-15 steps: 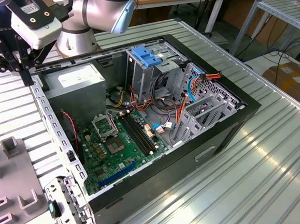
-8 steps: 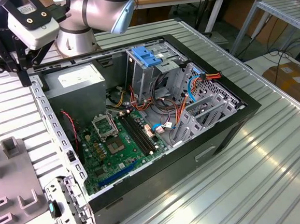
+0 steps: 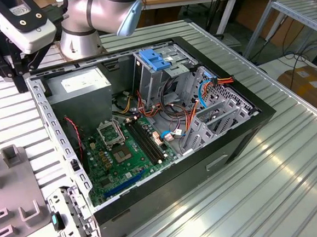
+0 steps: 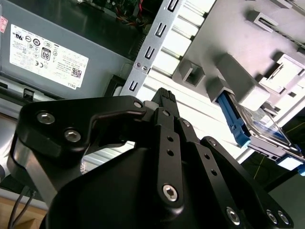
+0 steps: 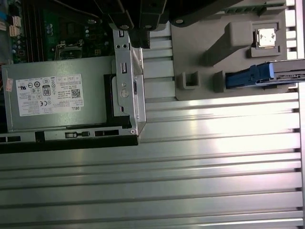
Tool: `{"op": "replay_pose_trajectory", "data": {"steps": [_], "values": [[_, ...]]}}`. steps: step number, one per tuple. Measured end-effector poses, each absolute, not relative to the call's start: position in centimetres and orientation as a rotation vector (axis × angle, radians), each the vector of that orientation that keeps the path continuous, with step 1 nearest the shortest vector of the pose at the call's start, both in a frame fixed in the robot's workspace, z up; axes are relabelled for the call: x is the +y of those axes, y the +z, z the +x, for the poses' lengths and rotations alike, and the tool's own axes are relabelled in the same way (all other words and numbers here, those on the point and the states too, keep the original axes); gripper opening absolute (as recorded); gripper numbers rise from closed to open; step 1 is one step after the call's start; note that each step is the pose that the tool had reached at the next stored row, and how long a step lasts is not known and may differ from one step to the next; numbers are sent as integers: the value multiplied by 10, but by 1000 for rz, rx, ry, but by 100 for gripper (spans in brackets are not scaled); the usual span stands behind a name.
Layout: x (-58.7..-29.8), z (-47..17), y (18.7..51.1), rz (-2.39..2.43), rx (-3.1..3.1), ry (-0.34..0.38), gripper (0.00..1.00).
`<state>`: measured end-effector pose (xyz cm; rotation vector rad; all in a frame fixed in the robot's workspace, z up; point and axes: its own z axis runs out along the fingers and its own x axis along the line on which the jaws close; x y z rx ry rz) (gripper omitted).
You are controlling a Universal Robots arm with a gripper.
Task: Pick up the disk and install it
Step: 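Reach for the disk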
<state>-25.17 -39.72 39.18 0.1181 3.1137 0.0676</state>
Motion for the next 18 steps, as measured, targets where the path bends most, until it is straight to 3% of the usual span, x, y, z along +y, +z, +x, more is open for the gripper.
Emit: {"op": "replay_pose_trajectory", "data": {"steps": [18], "values": [[-395,-276,392,118,3114,68,11]]}}
